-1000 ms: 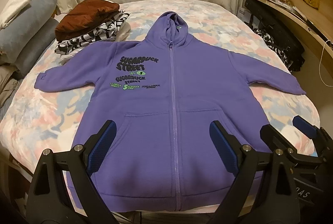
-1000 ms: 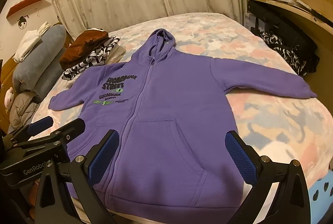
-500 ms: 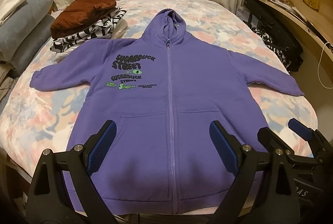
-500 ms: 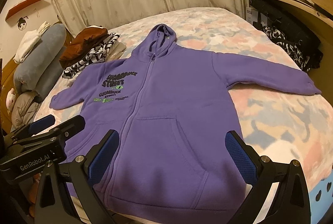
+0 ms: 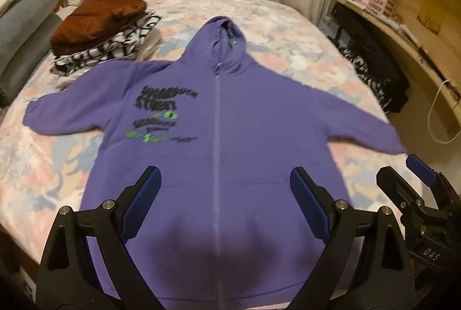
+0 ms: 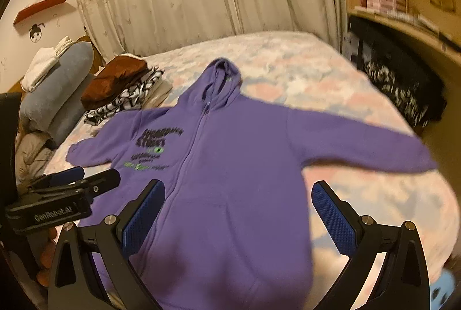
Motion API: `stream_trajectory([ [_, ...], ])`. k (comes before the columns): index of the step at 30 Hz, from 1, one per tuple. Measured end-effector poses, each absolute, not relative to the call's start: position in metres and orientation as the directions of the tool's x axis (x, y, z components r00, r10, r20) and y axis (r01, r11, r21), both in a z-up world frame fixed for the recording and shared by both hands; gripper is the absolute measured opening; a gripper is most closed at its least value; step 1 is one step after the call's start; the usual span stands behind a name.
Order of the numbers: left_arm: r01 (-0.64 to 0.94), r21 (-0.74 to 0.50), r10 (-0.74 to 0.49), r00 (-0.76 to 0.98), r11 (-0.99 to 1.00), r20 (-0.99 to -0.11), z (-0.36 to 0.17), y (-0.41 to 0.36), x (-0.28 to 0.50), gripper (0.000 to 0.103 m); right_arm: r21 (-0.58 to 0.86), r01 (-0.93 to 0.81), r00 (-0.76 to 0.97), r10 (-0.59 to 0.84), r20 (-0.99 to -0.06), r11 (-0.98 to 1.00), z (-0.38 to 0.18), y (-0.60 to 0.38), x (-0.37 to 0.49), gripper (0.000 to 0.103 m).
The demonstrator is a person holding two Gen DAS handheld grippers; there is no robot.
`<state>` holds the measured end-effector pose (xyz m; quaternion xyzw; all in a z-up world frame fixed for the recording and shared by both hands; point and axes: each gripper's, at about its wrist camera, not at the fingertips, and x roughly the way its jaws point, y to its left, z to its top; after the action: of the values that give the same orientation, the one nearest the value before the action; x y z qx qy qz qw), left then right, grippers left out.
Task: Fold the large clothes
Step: 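Move both tools over the purple hoodie toward its sleeve, then grasp the purple hoodie sleeve cuff with the right gripper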
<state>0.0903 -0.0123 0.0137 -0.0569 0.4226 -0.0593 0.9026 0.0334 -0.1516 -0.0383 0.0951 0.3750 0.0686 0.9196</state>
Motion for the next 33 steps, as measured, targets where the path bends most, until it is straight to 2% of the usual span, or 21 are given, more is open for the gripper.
stream_trajectory([
  [3,0.058,-0.211,-0.199,0.637,0.976,-0.745,0.028,-0.012,0.106,0.09,0.196,-0.062,0.74,0.177,-0.649,0.979,-0.014,-0.166,0.043,0.103],
  [8,0.026,-0.251,-0.206,0.657,0.968,-0.725,0.049,-0.018,0.131,0.09,0.139,-0.024,0.801,0.102,-0.59,0.99,0.027,-0.202,0.057,0.103],
  [13,0.047,-0.173,-0.153,0.723,0.984,-0.673,0.072,-0.041,0.151,0.09,0.109,0.04,0.821,0.03,-0.57,0.993,0.055,-0.258,0.076,0.103],
  [20,0.165,-0.118,-0.202,0.756,0.979,-0.623,0.092,-0.096,0.175,0.091,0.148,0.135,0.82,-0.027,-0.571,0.98,0.054,-0.348,0.104,0.103],
  [23,0.216,-0.121,-0.243,0.735,0.969,-0.633,0.086,-0.126,0.189,0.094,0.171,0.184,0.798,-0.046,-0.601,0.968,0.03,-0.388,0.122,0.103],
  [27,0.226,-0.119,-0.247,0.711,0.967,-0.658,0.069,-0.165,0.215,0.094,0.223,0.266,0.728,-0.044,-0.684,0.938,-0.038,-0.434,0.152,0.103],
  [33,0.259,-0.067,-0.233,0.689,0.964,-0.686,0.014,-0.22,0.253,0.094,0.225,0.411,0.64,-0.104,-0.761,0.884,-0.132,-0.495,0.167,0.1],
])
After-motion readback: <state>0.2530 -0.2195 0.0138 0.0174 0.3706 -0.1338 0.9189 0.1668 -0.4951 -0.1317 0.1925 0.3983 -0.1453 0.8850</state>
